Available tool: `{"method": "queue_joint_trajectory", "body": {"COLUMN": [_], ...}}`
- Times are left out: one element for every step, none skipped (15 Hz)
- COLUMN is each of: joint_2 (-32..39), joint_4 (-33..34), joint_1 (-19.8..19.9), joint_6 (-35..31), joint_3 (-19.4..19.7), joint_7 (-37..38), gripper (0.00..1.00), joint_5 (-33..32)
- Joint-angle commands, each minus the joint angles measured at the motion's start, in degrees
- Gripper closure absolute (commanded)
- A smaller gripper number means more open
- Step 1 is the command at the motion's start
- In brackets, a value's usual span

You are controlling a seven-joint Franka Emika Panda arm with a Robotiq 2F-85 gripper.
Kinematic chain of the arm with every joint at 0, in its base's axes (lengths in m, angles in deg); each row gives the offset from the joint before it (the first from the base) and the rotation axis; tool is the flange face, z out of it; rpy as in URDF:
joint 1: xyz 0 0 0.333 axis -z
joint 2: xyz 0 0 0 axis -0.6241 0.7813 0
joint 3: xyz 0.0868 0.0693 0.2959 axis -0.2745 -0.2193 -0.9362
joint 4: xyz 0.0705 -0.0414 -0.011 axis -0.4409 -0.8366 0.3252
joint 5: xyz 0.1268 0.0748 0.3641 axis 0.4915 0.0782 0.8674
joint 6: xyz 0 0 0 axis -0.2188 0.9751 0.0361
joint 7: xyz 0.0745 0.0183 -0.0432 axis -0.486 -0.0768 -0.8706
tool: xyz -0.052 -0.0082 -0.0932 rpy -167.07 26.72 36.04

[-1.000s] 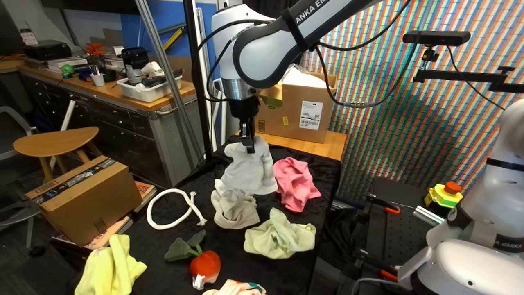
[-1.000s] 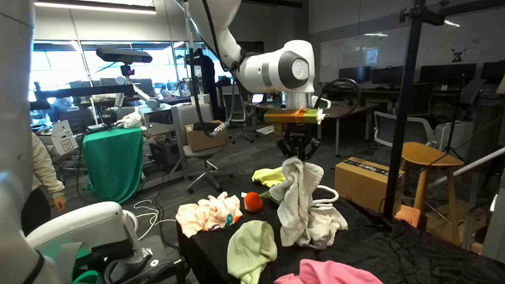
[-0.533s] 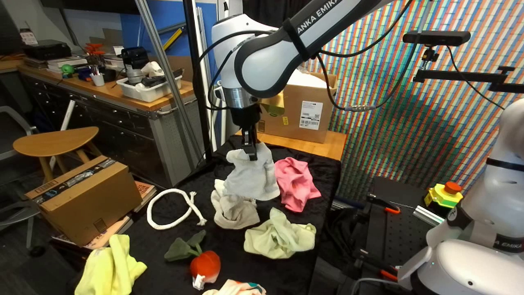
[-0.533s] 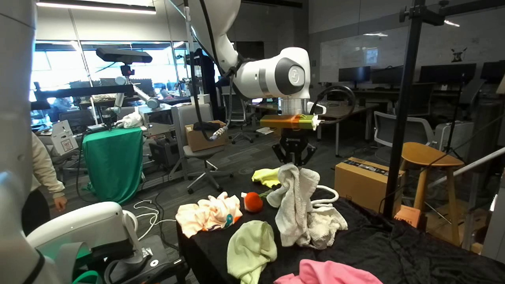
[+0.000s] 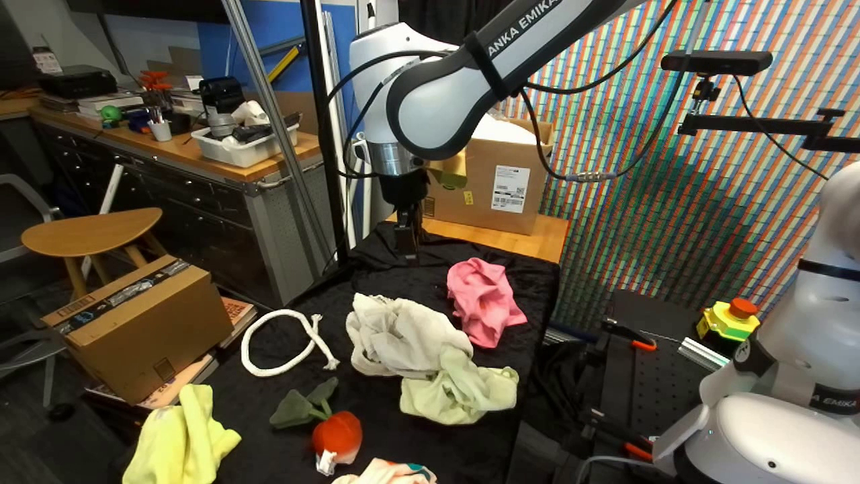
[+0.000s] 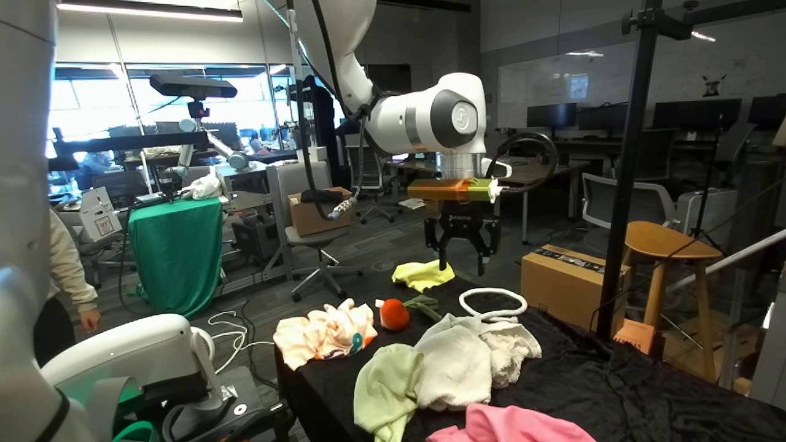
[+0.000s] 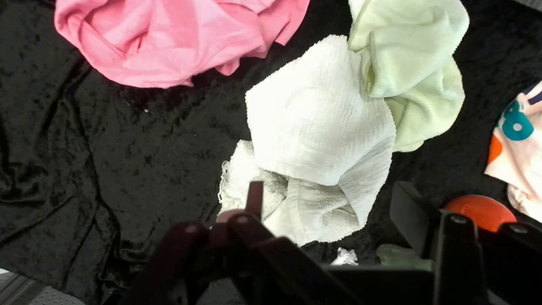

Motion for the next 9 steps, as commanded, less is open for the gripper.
{"method": "queue_joint_trajectory", "body": {"joint_2": [0.2,0.5,0.8,1.2,1.7,1.7,2.6,3.2,3.4], "joint_4": [-0.5,-0.8,-1.1,-1.3,-1.8,-2.4,-2.5,-2.8,-3.3], "joint_1": [0.5,1.0,1.5,2.0,2.7,3.4,4.1,4.9,5.5], "joint_6": [-2.0,-2.2,-2.4,-2.5,-2.8,-2.3,-2.3,-2.1,-1.6], "joint_3": [2.0,2.7,3.4,4.2,4.8,5.3,5.8,6.1,6.5], "joint_7": [4.6,5.9,7.0,8.0,8.6,8.8,9.0,8.8,8.4], "gripper": [0.0,0.0,0.0,0.0,0.0,0.0,0.0,0.0,0.0], "joint_5": [-1.8,-1.6,-1.4,-1.0,-0.5,0.2,0.6,1.2,1.2]}}
